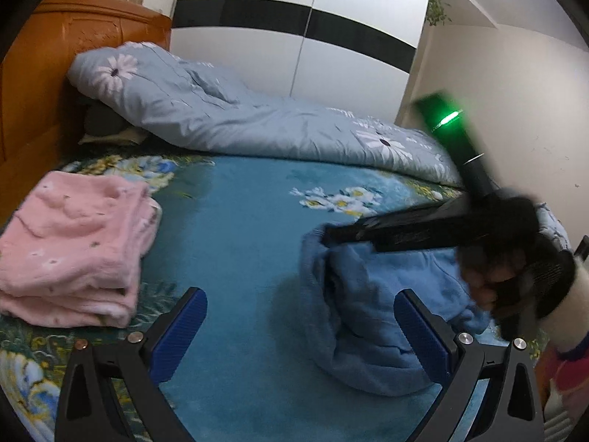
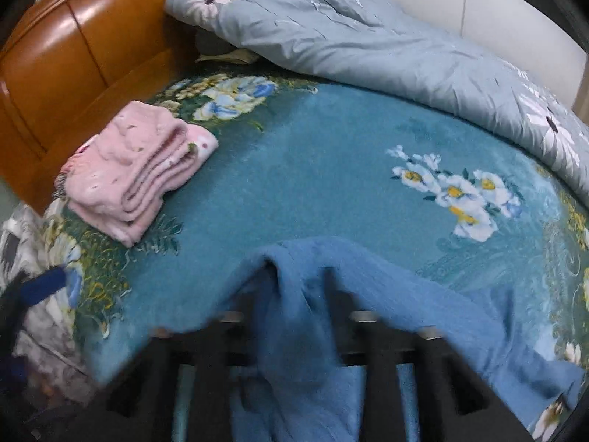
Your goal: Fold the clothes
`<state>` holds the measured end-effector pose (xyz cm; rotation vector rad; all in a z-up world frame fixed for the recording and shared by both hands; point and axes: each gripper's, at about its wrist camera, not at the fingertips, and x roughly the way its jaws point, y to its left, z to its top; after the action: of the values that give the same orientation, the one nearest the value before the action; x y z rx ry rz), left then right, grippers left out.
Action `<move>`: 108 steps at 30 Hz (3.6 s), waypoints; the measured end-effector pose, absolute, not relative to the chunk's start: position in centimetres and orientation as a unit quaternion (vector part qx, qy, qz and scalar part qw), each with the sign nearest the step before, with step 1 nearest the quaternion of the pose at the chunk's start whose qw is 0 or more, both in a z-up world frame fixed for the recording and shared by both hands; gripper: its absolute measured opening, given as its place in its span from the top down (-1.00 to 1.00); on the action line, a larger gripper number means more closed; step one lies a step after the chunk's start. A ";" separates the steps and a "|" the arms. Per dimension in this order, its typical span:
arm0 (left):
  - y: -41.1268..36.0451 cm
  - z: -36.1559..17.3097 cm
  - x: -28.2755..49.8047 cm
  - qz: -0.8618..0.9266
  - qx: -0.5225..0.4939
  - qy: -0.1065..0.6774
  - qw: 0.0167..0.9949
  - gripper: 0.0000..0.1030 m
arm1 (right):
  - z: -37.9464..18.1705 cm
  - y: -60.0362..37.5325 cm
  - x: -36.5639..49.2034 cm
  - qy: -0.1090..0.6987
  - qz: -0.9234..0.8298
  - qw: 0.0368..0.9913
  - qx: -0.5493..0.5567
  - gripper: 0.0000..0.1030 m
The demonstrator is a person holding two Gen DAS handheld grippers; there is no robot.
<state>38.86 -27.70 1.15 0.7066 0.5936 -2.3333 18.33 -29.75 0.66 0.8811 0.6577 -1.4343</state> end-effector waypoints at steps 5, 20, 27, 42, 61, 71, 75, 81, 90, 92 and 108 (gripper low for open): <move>-27.8 -1.0 36.0 -0.878 0.298 0.231 0.295 -1.00 | 3.5 -23.8 13.9 0.244 -0.657 0.620 0.353 -0.02; -28.5 -6.2 32.0 -0.848 0.357 0.242 0.309 -0.92 | -4.6 -12.5 14.7 0.363 -0.661 0.591 0.287 -0.10; -29.1 -6.5 31.8 -0.840 0.366 0.244 0.317 -0.33 | -5.0 -13.9 15.0 0.391 -0.684 0.571 0.230 -0.10; -30.4 -0.8 34.9 -0.865 0.283 0.247 0.332 0.88 | 4.8 -11.2 9.8 0.236 -0.818 0.471 0.230 0.92; -25.2 11.2 40.6 -0.919 0.164 0.167 0.318 0.88 | 17.1 -1.4 13.4 0.155 -0.859 0.473 0.119 0.96; -26.7 8.3 42.2 -0.897 0.186 0.204 0.346 0.88 | 1.6 -5.6 16.1 0.277 -0.749 0.548 0.247 0.17; -27.7 7.1 42.6 -0.888 0.194 0.217 0.356 0.88 | -4.0 -6.4 19.3 0.367 -0.697 0.565 0.246 -0.03; -28.5 5.9 42.9 -0.880 0.199 0.233 0.364 0.88 | -9.2 -7.3 22.0 0.481 -0.670 0.531 0.195 -0.08; -29.1 5.3 43.1 -0.875 0.207 0.239 0.367 0.88 | -7.6 -10.0 21.1 0.406 -0.704 0.550 0.194 -0.08; -29.3 5.0 43.1 -0.873 0.209 0.243 0.367 0.88 | -7.4 -10.7 20.6 0.393 -0.702 0.554 0.212 -0.08; -29.7 4.8 43.1 -0.872 0.215 0.234 0.371 0.88 | -4.6 -10.9 17.8 0.316 -0.755 0.514 0.259 0.87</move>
<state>43.07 -29.68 4.80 0.5510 0.6001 -2.2372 17.83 -10.93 -4.56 0.6232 0.7590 -1.8142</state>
